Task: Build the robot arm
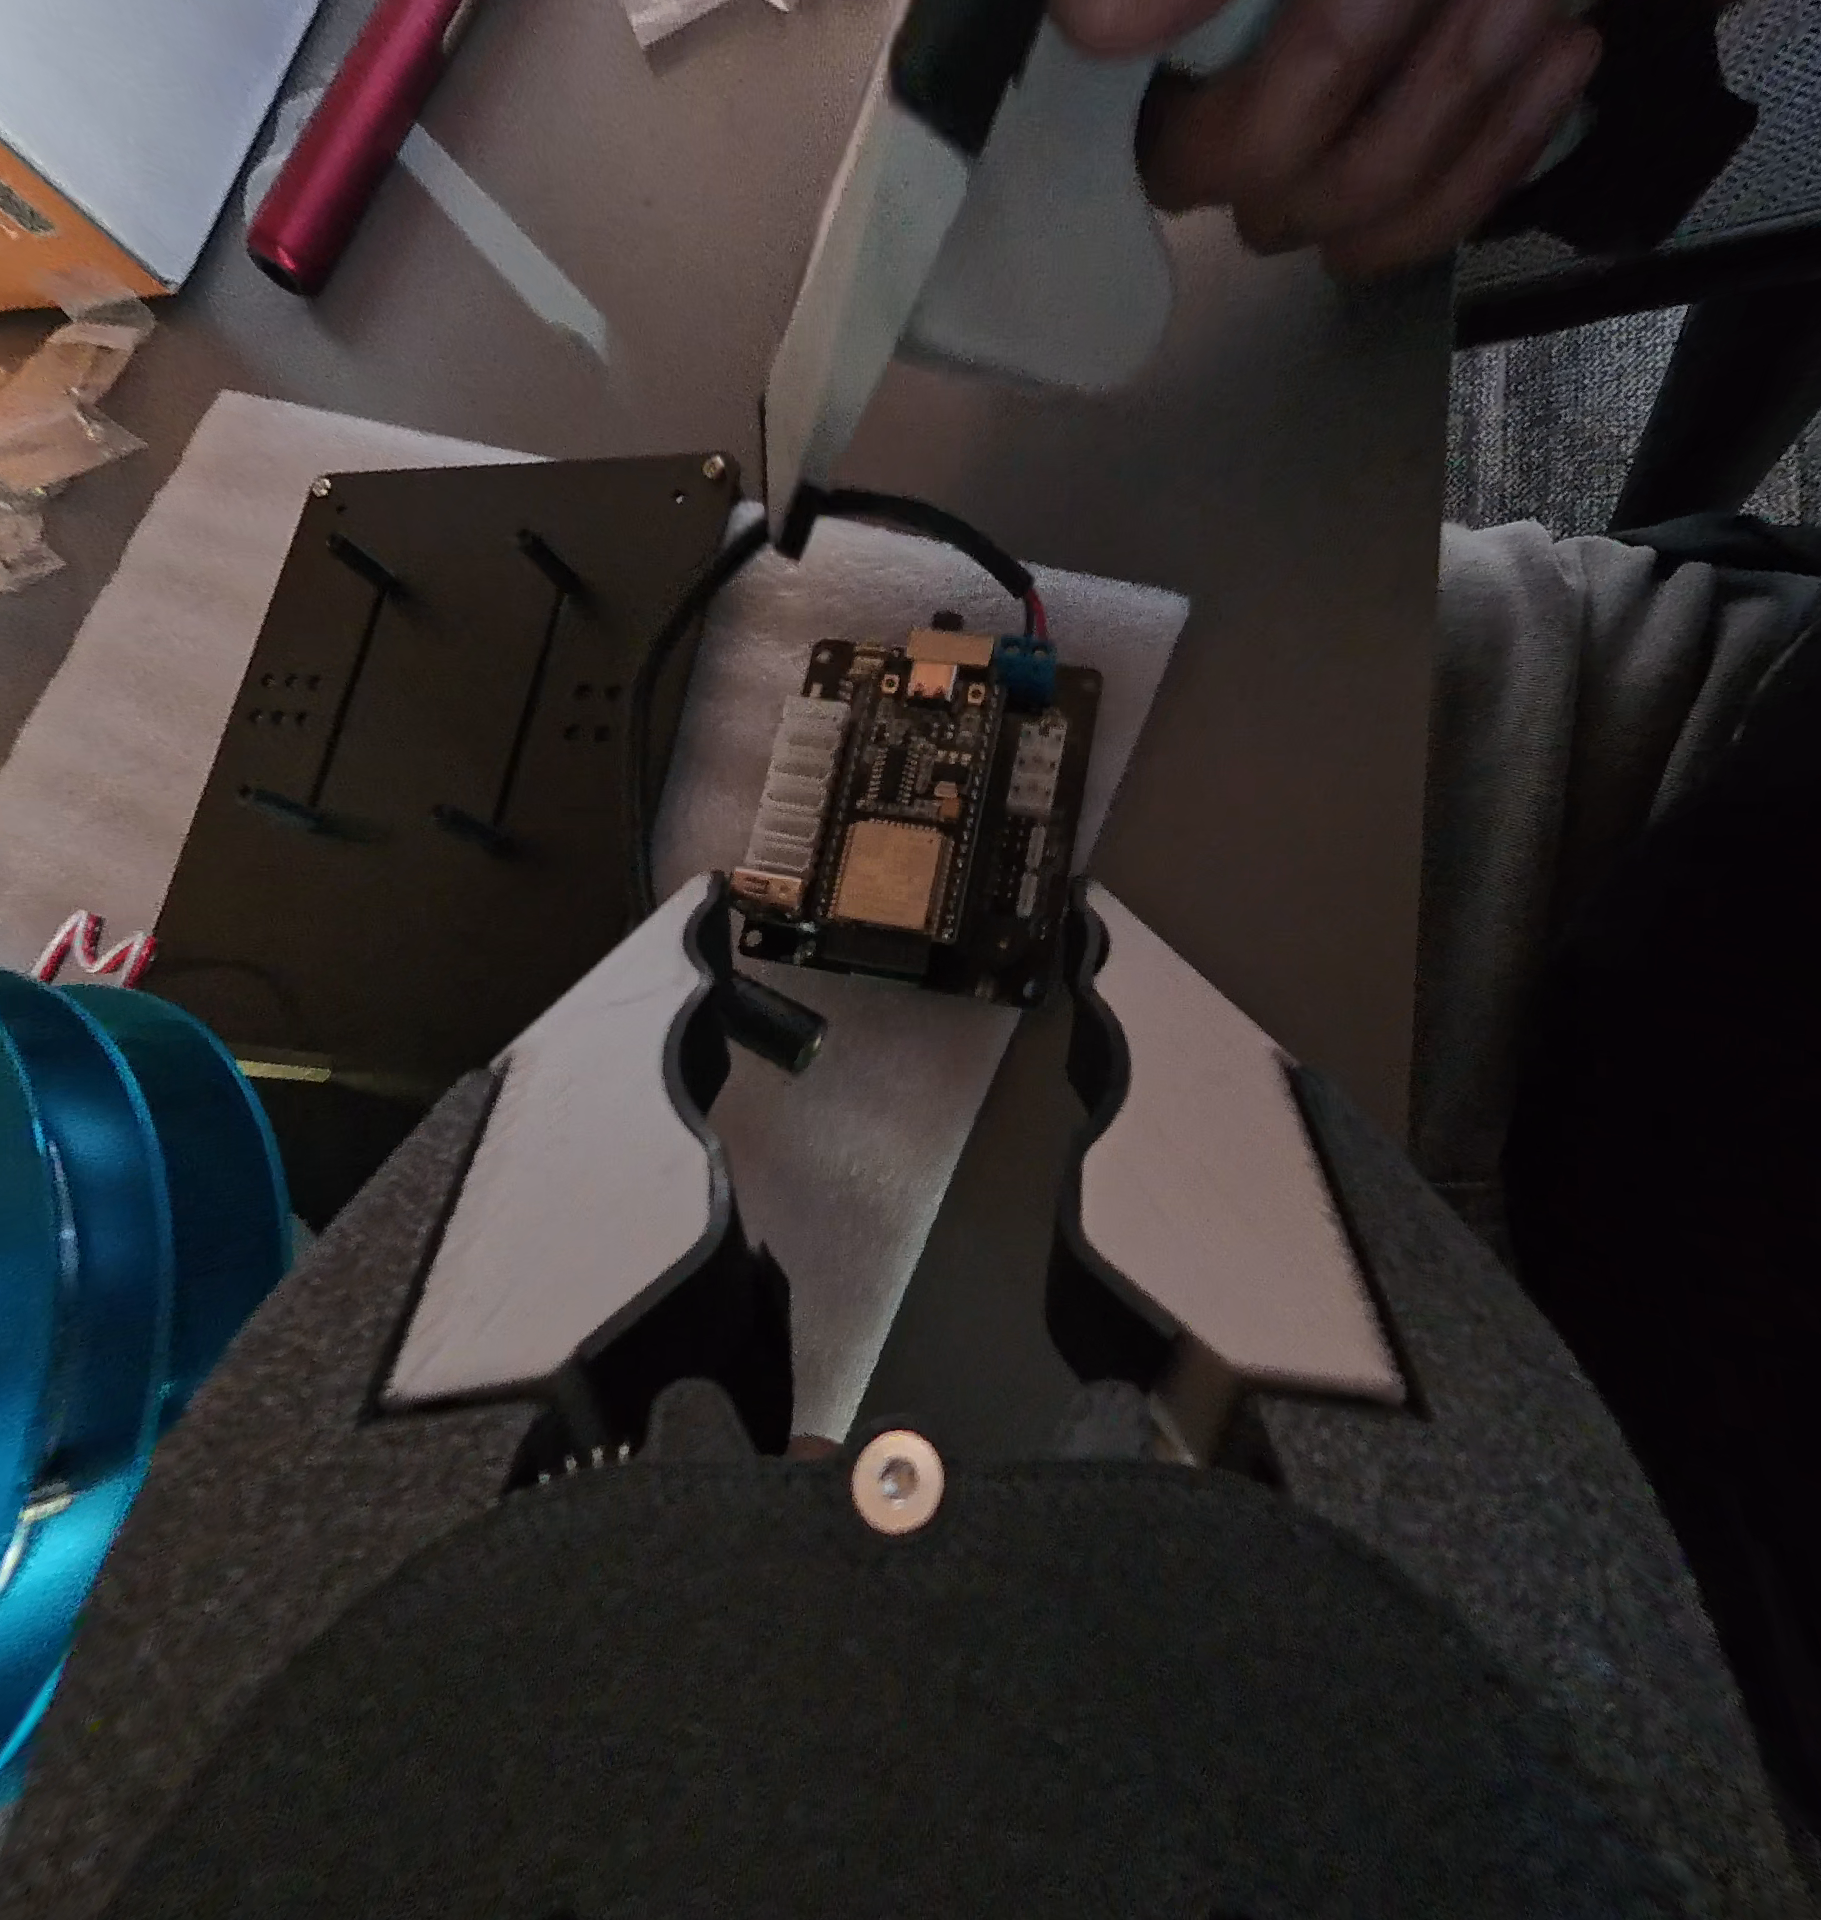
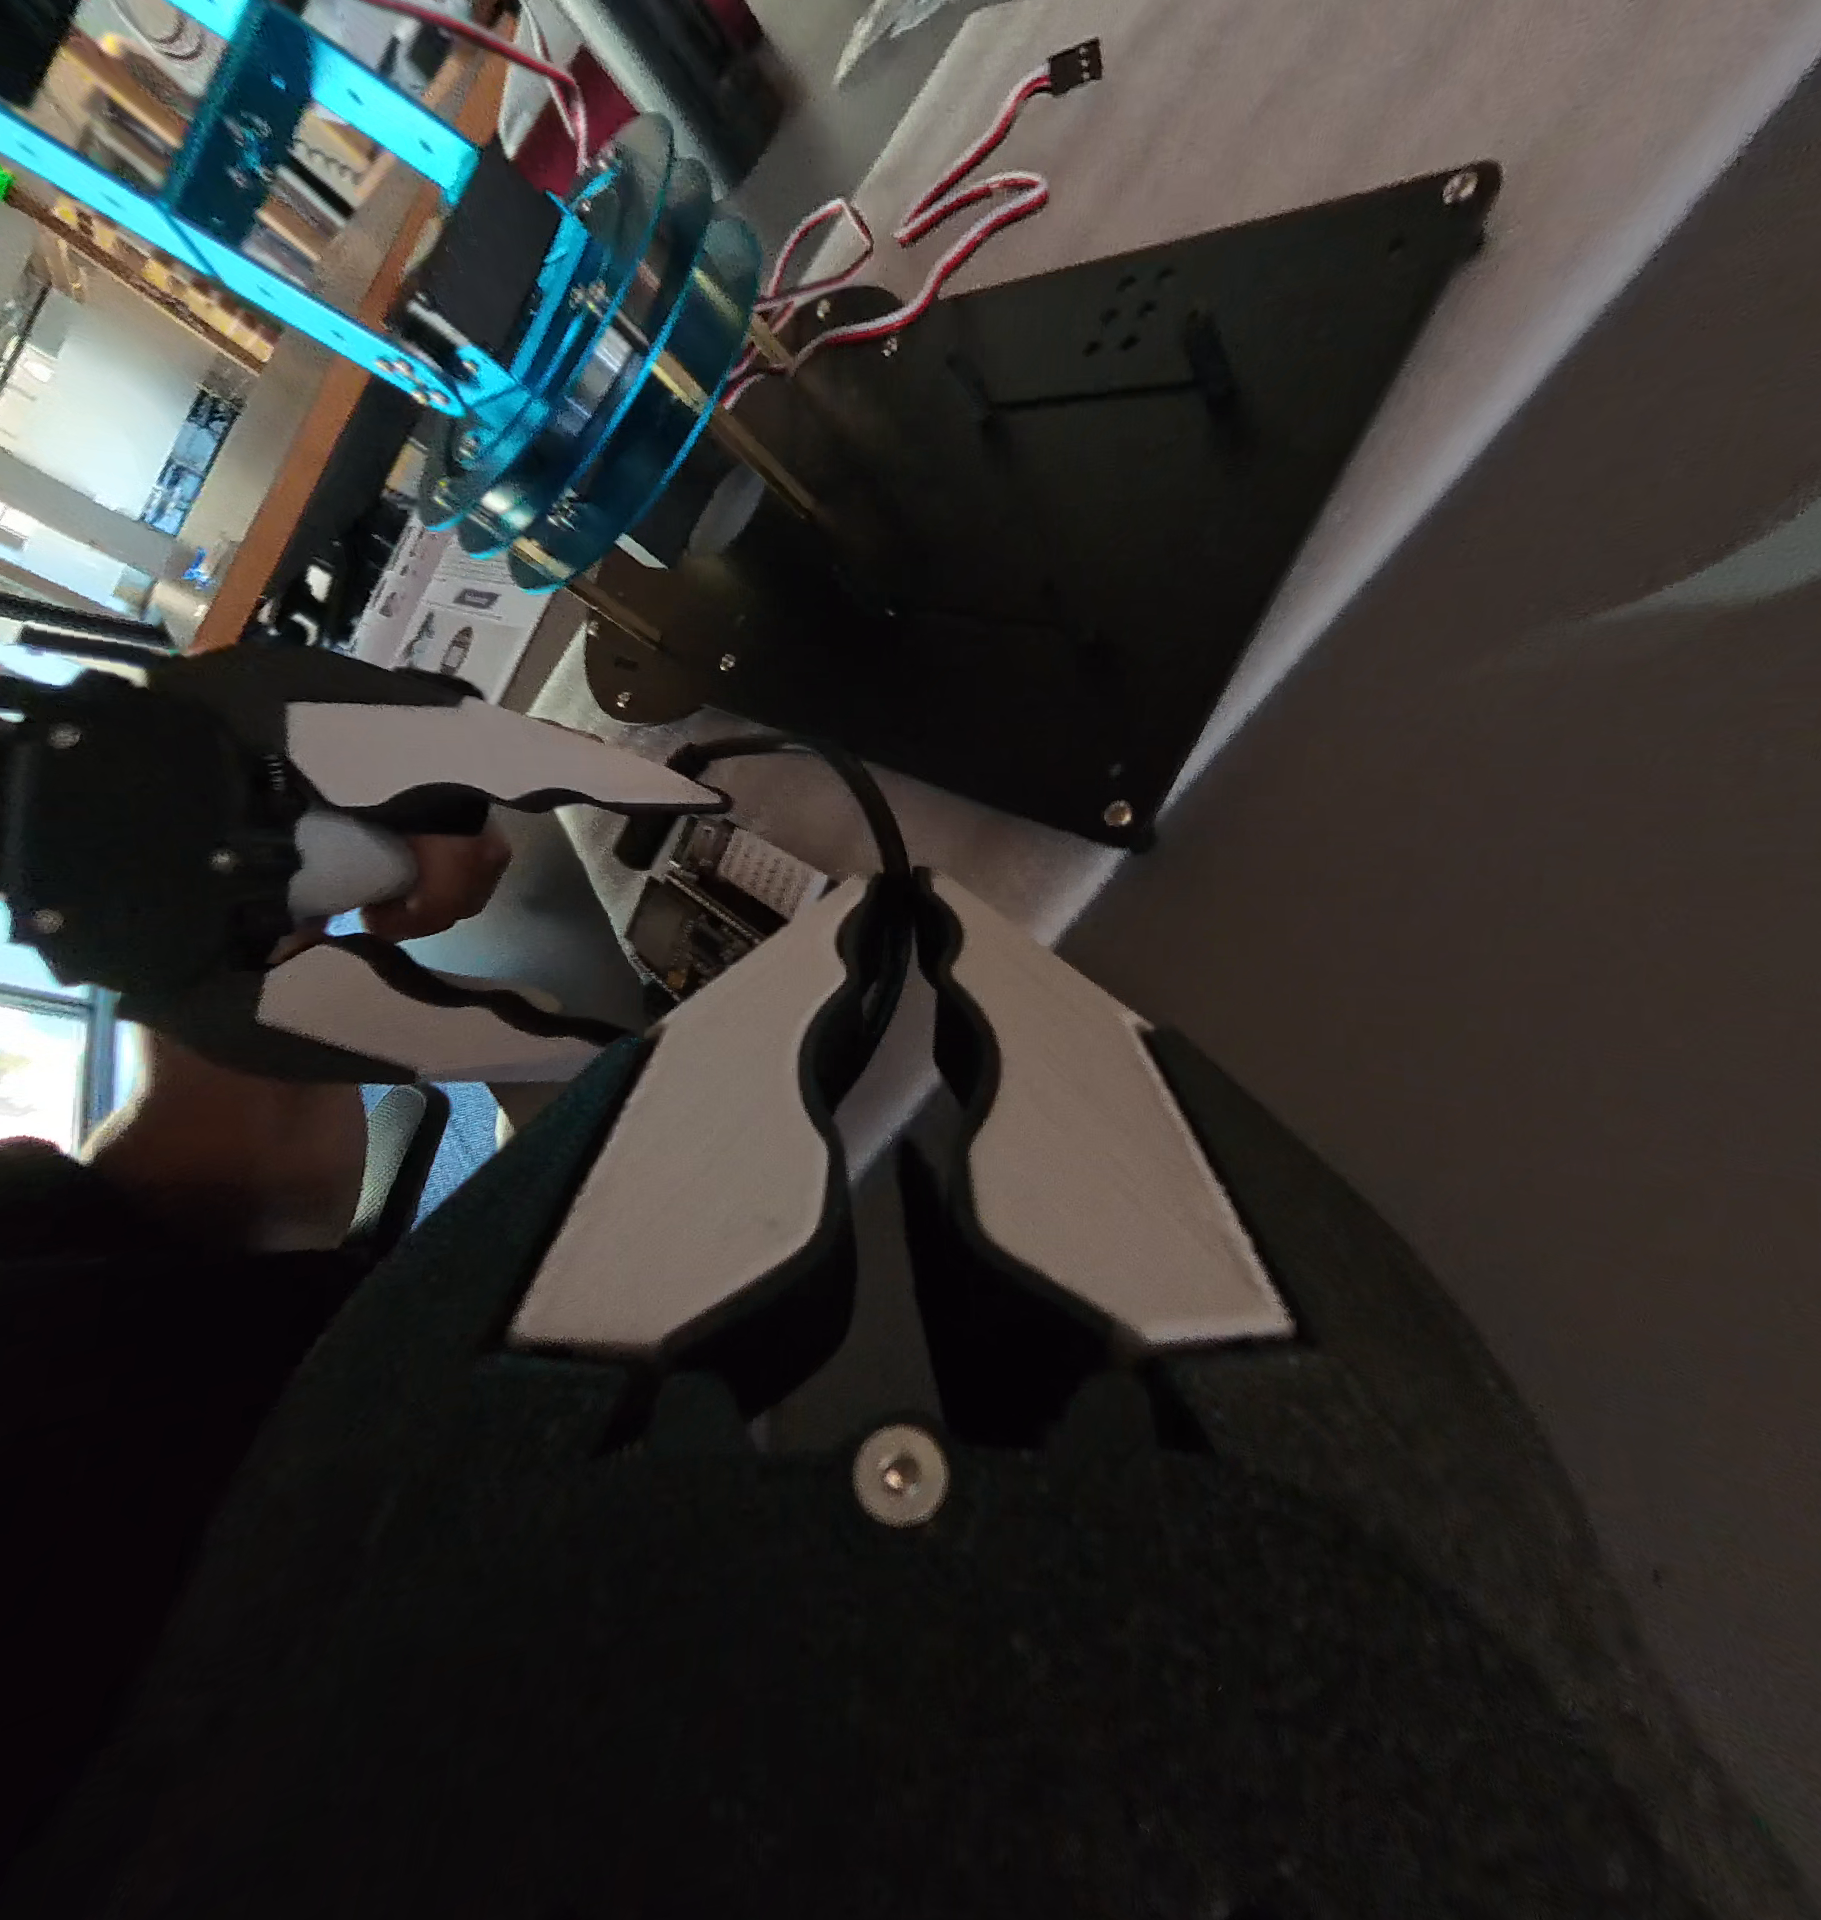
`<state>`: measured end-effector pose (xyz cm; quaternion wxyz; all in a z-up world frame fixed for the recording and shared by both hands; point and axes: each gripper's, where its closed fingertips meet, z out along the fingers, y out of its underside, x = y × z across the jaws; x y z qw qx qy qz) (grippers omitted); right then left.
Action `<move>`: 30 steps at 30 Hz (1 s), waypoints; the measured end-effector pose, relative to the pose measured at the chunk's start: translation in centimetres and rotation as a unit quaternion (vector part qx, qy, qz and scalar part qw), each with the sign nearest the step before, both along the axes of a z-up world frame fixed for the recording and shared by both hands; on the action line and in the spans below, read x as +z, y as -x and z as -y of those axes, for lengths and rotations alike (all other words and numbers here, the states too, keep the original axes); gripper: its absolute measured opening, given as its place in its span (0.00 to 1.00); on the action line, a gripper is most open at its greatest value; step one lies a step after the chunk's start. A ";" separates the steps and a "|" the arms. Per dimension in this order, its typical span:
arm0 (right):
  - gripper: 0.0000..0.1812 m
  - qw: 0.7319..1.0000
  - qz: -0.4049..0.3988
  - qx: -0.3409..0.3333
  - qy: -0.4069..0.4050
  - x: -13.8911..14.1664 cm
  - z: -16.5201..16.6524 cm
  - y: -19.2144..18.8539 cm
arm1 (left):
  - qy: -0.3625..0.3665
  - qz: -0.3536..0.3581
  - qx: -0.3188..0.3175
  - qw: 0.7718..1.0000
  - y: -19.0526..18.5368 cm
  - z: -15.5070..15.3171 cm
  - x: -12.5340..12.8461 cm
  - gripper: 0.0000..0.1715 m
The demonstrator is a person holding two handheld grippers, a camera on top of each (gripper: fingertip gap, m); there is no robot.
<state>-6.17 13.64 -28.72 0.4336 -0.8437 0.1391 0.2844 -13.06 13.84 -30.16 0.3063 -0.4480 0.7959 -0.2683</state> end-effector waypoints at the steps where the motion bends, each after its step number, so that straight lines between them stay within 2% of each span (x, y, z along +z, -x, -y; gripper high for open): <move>1: 0.01 1.000 0.005 0.001 0.003 -0.3 0.0 0.3 | 0.000 0.001 0.000 1.000 0.0 0.2 0.1 0.38; 4: 0.01 1.000 0.026 0.006 0.001 0.0 0.1 0.1 | 0.018 0.004 -0.001 1.000 0.2 0.5 0.7 0.40; 7: 0.02 0.997 0.052 0.051 0.021 0.0 0.8 0.2 | 0.052 0.014 0.006 0.999 0.7 0.3 1.7 0.41; 9: 0.04 0.987 0.112 0.108 0.030 0.2 1.3 0.0 | 0.065 0.015 0.007 0.998 1.1 0.2 1.9 0.41; 11: 0.13 0.973 0.180 0.145 0.005 1.5 0.5 -0.8 | 0.073 0.015 0.009 0.997 1.2 0.0 1.9 0.40; 12: 0.16 0.963 0.196 0.183 -0.014 2.4 0.0 -0.4 | 0.076 0.013 0.010 0.997 1.1 0.0 1.9 0.39; 15: 0.16 0.923 0.247 0.291 -0.057 3.7 -2.5 1.3 | 0.080 0.004 0.003 0.997 0.9 0.2 1.7 0.38; 19: 0.15 0.833 0.343 0.433 -0.027 0.7 -4.7 2.9 | 0.057 0.008 0.002 0.998 0.9 0.2 1.8 0.39; 21: 0.12 0.810 0.360 0.464 -0.010 -0.2 -5.3 3.0 | 0.060 0.014 0.005 0.998 0.8 0.3 1.8 0.39; 26: 0.09 0.798 0.346 0.494 -0.006 -0.6 -5.7 3.5 | 0.095 0.036 0.024 0.995 1.5 0.3 2.1 0.38; 30: 0.13 0.790 0.341 0.509 -0.018 -1.0 -5.6 4.1 | 0.197 0.019 0.051 0.979 4.4 0.0 2.6 0.40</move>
